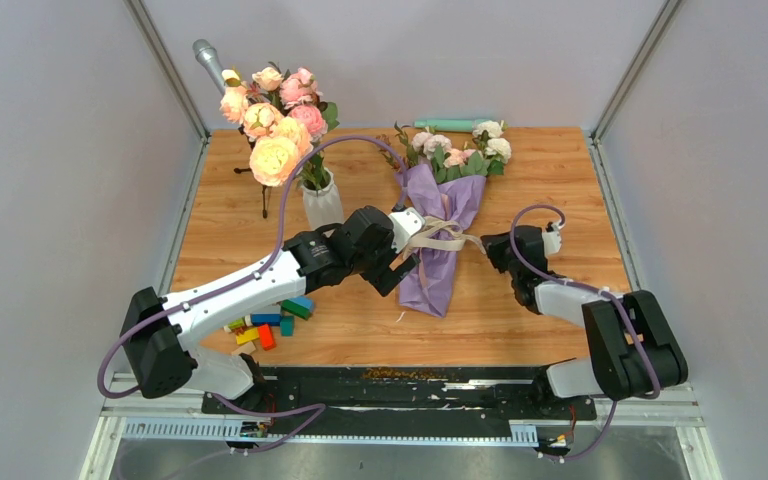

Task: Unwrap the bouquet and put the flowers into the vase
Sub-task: Untie the ribbon from the wrapping paper.

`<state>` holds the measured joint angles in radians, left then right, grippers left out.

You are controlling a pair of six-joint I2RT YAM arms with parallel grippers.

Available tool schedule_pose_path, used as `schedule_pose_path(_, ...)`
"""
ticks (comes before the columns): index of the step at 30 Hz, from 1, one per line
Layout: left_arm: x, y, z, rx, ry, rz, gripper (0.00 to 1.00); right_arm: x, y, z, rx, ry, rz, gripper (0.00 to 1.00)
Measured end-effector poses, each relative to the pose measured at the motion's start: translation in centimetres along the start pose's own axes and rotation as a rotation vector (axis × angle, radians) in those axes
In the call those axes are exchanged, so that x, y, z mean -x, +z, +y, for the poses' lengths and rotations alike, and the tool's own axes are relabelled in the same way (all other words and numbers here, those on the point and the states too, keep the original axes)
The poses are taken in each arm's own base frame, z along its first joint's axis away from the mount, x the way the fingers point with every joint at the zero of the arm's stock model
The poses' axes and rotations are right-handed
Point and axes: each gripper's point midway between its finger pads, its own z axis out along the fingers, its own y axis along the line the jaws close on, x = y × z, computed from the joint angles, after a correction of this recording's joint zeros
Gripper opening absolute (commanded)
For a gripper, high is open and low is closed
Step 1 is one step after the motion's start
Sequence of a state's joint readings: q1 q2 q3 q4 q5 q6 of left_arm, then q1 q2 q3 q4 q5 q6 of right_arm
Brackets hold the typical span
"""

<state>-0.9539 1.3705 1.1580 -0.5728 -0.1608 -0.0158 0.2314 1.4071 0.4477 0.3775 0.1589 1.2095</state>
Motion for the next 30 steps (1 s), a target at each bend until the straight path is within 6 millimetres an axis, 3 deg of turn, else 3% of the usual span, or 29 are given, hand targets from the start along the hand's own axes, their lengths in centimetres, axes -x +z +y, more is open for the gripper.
schedule_pose_path(3,0.0,0.0,0.0,-0.001,0.000,0.000,1.00,-1.3,-0.8,0.3,0.015,0.006,0.020,0.36)
schedule_pose_path(10,0.1,-0.1,0.0,0.000,0.000,-0.003,1.00,-4.0,-1.6,1.0,0.026,0.007,0.056,0.45)
schedule_pose_path(21,0.3,-0.4,0.1,0.000,-0.002,-0.014,1.00,-3.5,-0.2,-0.7,-0.054,0.051,-0.020,0.44)
schedule_pose_path(30,0.3,-0.4,0.1,-0.001,-0.002,-0.015,1.00,-2.7,0.5,0.4,-0.043,0.065,-0.065,0.41)
